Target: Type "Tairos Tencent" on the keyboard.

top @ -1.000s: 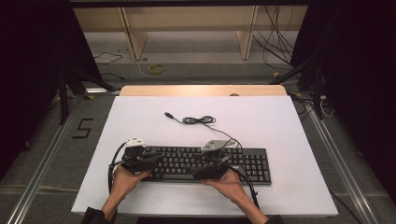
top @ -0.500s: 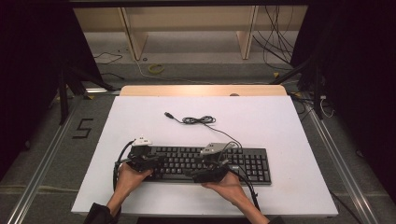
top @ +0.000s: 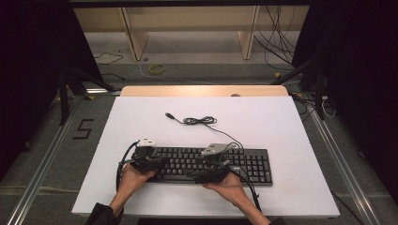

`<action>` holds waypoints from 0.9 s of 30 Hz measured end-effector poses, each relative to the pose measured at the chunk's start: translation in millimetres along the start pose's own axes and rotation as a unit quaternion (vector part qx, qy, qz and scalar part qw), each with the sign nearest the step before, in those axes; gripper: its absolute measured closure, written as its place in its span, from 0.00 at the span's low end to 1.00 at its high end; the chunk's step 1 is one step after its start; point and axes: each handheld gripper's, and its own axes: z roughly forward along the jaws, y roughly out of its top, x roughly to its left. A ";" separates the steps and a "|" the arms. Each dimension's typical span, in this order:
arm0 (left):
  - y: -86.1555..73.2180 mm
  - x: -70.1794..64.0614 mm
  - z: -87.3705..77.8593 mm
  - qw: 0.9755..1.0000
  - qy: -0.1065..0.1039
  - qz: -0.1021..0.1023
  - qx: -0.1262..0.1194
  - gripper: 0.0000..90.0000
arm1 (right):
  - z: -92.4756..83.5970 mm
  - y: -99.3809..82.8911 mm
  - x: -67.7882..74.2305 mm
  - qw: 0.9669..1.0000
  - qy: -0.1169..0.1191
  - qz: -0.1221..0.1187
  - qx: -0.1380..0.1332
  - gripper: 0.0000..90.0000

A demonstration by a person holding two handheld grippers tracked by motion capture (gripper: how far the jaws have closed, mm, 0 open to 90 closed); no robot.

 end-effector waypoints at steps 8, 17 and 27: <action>1.6 -0.1 -4.7 1.000 -0.003 -0.006 -0.007 0.94 | -0.8 0.3 -0.8 1.000 -0.002 0.001 -0.003 0.39; 3.5 -2.8 -13.9 1.000 -0.014 -0.009 -0.026 0.83 | -0.7 0.6 -0.9 1.000 -0.003 0.001 -0.005 0.40; 1.1 -3.8 -20.6 0.999 -0.034 -0.013 -0.034 0.68 | 0.4 1.4 -2.7 1.000 -0.006 0.002 -0.008 0.44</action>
